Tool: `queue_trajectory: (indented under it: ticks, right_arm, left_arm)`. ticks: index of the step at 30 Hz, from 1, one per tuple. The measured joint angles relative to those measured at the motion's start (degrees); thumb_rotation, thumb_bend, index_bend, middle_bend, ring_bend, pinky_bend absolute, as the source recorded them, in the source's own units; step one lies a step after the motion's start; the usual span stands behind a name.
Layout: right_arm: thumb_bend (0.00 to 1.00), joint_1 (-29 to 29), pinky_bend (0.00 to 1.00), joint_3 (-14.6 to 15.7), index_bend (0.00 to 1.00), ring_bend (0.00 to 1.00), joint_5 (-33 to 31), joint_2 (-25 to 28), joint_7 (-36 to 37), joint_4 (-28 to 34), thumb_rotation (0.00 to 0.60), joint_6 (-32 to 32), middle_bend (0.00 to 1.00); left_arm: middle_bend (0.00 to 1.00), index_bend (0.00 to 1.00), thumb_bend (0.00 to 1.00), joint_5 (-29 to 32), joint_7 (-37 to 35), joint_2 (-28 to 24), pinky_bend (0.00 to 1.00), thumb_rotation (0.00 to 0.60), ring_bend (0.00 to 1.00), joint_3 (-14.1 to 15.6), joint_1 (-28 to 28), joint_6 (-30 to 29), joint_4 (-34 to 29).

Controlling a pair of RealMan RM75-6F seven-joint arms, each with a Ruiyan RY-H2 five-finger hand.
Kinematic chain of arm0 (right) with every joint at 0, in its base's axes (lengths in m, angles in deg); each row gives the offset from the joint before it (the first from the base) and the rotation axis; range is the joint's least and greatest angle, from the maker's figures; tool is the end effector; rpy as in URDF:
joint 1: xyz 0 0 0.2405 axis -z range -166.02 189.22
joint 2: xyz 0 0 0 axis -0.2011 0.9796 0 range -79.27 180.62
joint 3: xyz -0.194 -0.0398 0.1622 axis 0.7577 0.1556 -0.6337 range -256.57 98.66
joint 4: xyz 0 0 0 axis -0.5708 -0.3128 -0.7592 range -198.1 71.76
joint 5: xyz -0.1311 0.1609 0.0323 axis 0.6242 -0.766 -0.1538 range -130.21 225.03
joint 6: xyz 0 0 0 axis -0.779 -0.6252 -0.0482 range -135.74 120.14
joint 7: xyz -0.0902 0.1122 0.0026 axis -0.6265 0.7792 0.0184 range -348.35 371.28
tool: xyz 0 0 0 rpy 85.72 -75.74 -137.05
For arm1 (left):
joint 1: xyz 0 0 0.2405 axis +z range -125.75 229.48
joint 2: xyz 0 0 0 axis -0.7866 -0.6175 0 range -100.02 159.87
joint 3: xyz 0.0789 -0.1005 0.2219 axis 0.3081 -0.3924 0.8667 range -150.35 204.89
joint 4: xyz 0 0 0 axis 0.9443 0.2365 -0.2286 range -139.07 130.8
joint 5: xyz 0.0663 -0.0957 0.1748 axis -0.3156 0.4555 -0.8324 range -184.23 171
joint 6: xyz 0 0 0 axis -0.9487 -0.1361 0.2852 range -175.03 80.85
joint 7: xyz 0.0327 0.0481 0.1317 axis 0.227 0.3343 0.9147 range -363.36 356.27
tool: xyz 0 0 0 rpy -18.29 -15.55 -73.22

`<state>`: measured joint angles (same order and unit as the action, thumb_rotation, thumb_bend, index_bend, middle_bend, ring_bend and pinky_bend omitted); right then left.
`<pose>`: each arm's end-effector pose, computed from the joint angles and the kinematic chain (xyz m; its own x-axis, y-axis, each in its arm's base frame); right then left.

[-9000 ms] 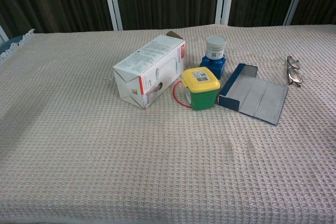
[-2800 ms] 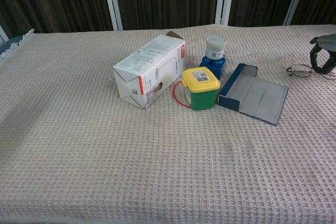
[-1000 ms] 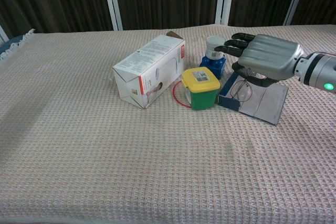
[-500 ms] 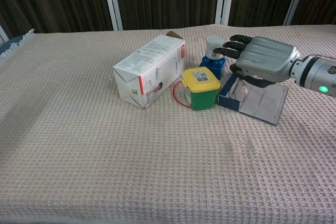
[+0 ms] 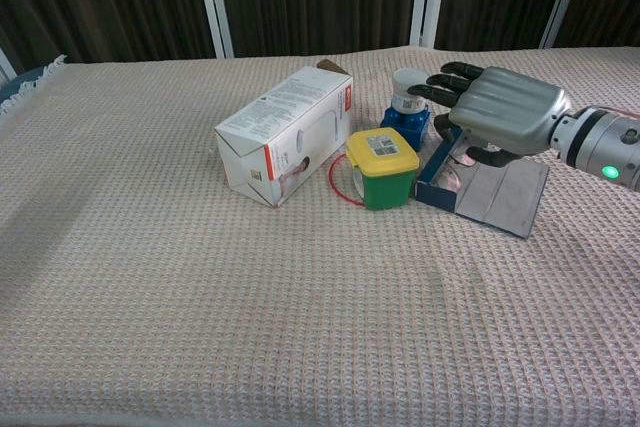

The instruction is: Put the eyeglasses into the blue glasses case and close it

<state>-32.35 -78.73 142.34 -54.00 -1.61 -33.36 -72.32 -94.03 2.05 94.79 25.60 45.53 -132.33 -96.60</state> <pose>-0.2228 -0.3938 -0.0235 0.8606 0.2755 0.4283 -0.2526 -0.4995 0.8287 -0.3030 0.1843 0.1509 0.4732 0.0057 0.8809 0.8796 -0.0591 -0.4721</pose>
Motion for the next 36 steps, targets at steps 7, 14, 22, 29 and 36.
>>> queue_trajectory:
  ticks: [7,14,22,29,36]
  right_arm:
    - [0.33,1.6,0.00,-0.3,0.48,0.00,-0.4,1.2,3.0,0.3,0.600,-4.0,0.05]
    - [0.26,5.0,0.00,1.6,0.50,0.00,0.8,3.9,7.2,0.2,0.600,-8.7,0.06]
    - [0.26,7.3,0.00,7.1,0.51,0.00,5.6,5.7,12.8,-7.2,0.600,-11.1,0.01]
    - [0.26,8.3,0.00,8.7,0.55,0.00,6.7,3.4,18.2,-14.0,0.600,-10.3,0.01]
    - [0.28,8.4,0.00,9.4,0.57,0.00,6.8,0.6,21.0,-17.0,0.600,-8.4,0.01]
  left_arm:
    - [0.00,0.00,0.43,-0.1,0.0,0.0,0.03,0.600,0.00,0.0,0.2,-0.3,0.0]
    - [0.00,0.00,0.43,-0.4,0.1,0.1,0.03,0.600,0.00,0.1,0.4,-0.6,0.0]
    - [0.00,0.00,0.43,-0.3,0.8,0.3,0.03,0.600,0.00,0.0,0.2,-0.4,-0.1]
    - [0.00,0.00,0.43,0.0,1.3,0.5,0.03,0.600,0.00,-0.1,0.0,0.2,-0.2]
    - [0.00,0.00,0.43,0.2,1.4,0.5,0.03,0.600,0.00,-0.2,0.0,0.2,-0.2]
